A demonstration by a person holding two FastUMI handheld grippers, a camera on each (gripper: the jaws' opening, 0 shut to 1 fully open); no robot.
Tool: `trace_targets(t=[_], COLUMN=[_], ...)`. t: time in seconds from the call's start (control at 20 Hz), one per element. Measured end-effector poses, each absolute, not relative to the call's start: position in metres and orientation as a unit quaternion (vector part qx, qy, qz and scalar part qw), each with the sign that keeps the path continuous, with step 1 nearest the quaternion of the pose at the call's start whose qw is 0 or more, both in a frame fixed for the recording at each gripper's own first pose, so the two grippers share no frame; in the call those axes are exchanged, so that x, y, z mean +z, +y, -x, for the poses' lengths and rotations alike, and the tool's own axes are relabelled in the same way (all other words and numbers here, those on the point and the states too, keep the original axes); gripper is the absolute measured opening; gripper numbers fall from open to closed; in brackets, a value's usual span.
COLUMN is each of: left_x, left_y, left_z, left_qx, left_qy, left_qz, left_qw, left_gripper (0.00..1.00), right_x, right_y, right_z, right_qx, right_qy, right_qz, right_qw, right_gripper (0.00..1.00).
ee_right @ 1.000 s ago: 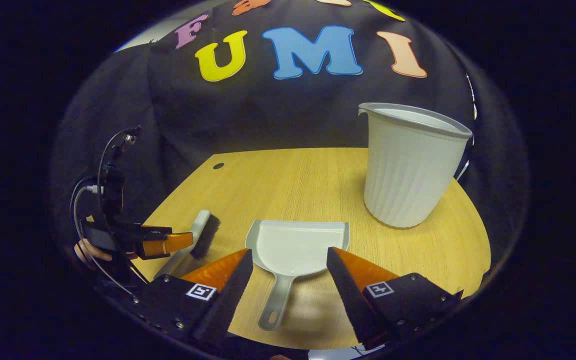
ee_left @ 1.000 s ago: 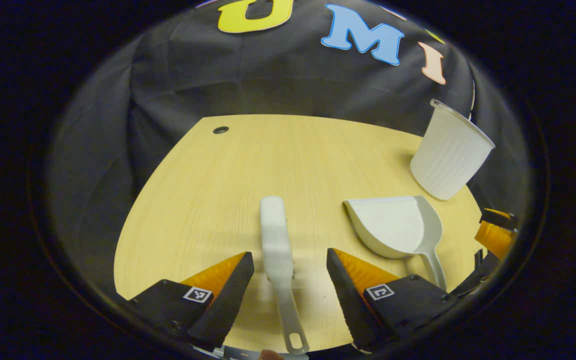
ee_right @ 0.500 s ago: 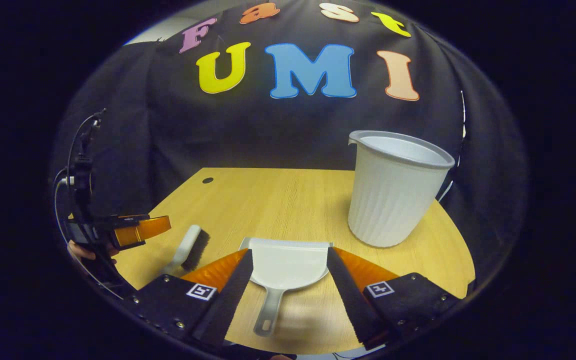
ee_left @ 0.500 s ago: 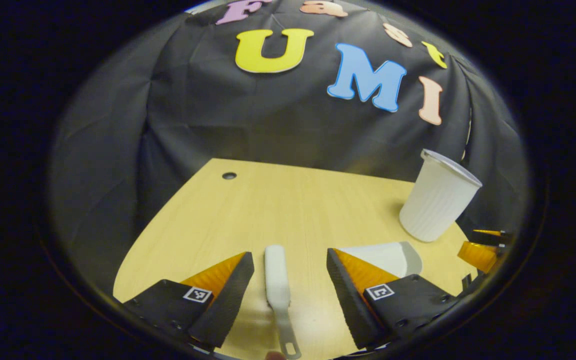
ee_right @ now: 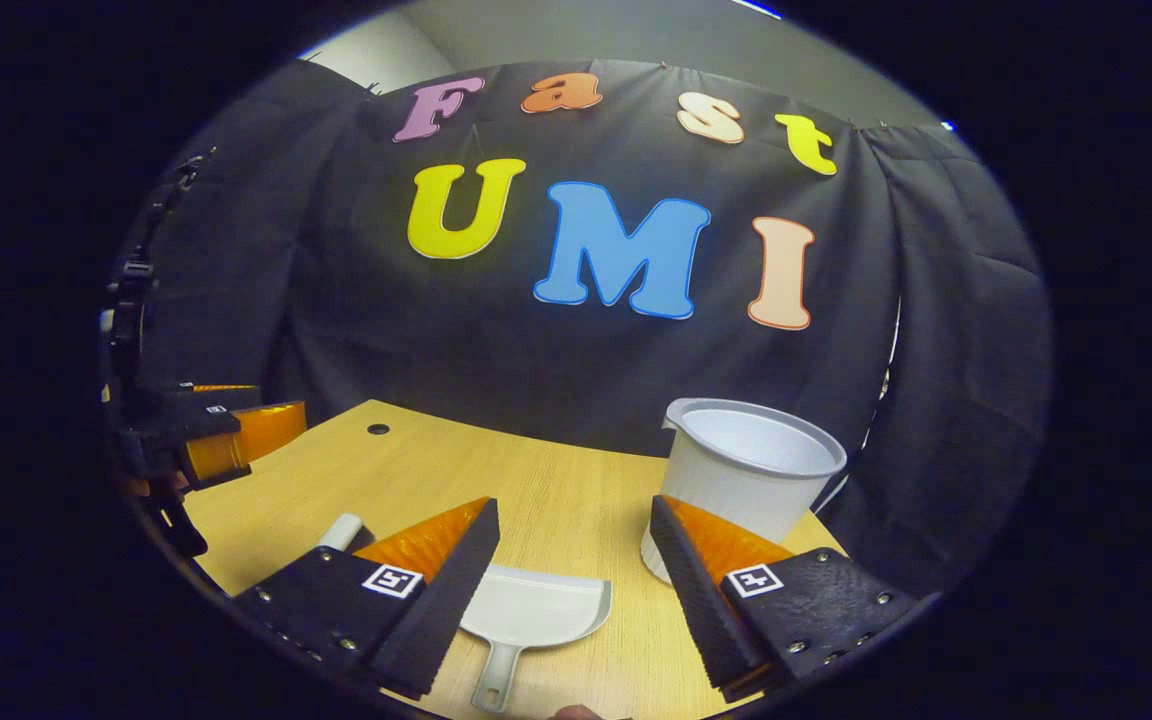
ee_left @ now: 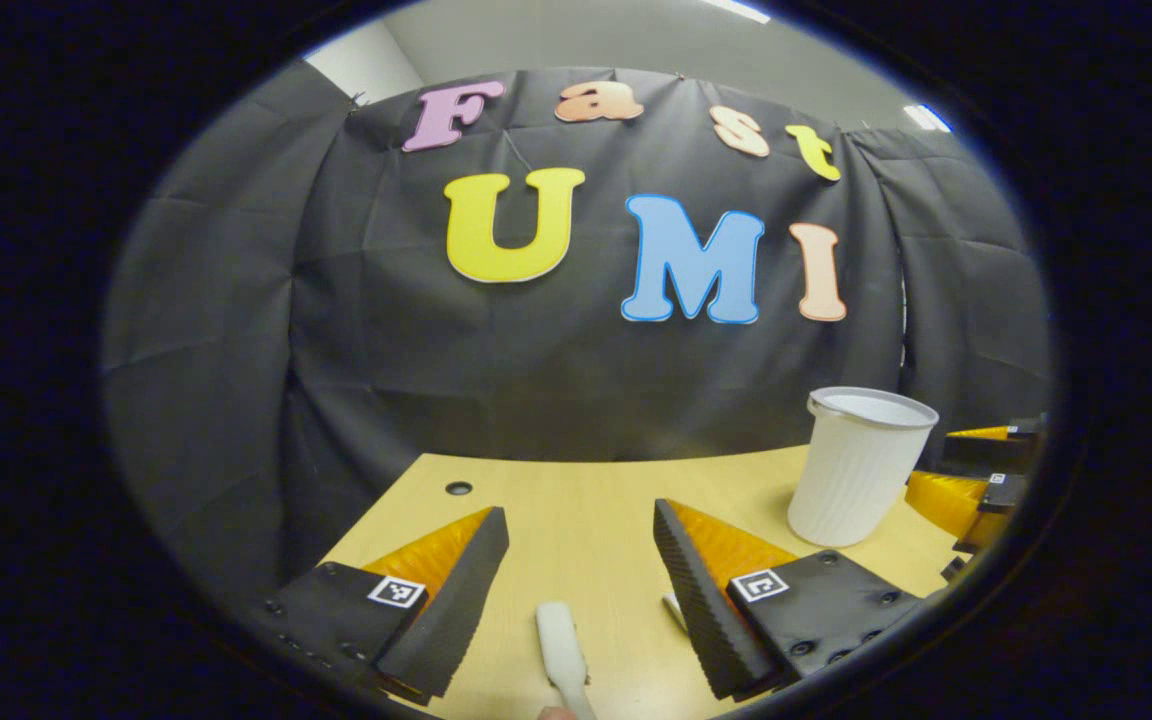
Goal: Pick up the small broom and dustpan from the desktop, sweep the trash into the dustpan with the broom, and then empty the trash into the garbage bin.
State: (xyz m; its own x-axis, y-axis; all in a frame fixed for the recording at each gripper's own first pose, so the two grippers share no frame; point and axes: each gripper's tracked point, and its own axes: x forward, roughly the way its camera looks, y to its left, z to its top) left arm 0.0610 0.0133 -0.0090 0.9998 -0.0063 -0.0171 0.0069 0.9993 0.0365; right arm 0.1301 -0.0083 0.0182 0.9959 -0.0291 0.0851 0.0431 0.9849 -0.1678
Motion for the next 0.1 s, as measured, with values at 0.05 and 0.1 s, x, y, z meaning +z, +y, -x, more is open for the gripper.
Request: trace_targets(t=[0.05,0.1], left_x=[-0.0051,-0.0009], left_y=[0.0122,0.0111], left_z=[-0.0606,-0.0606], left_qx=[-0.005,-0.006], left_qy=[0.002,-0.005], left_qz=[-0.021,-0.023], left_qw=[1.0,1.0], left_gripper=[0.96,0.96], right_x=[0.0241,0.0287], right_y=[-0.0087,-0.0079], right_z=[-0.1295,-0.13], right_qx=[-0.023,-0.027], right_qy=[-0.051,-0.058], right_qz=[0.085,0.084], right_qw=[0.995,0.994], right_gripper=[0.95,0.95])
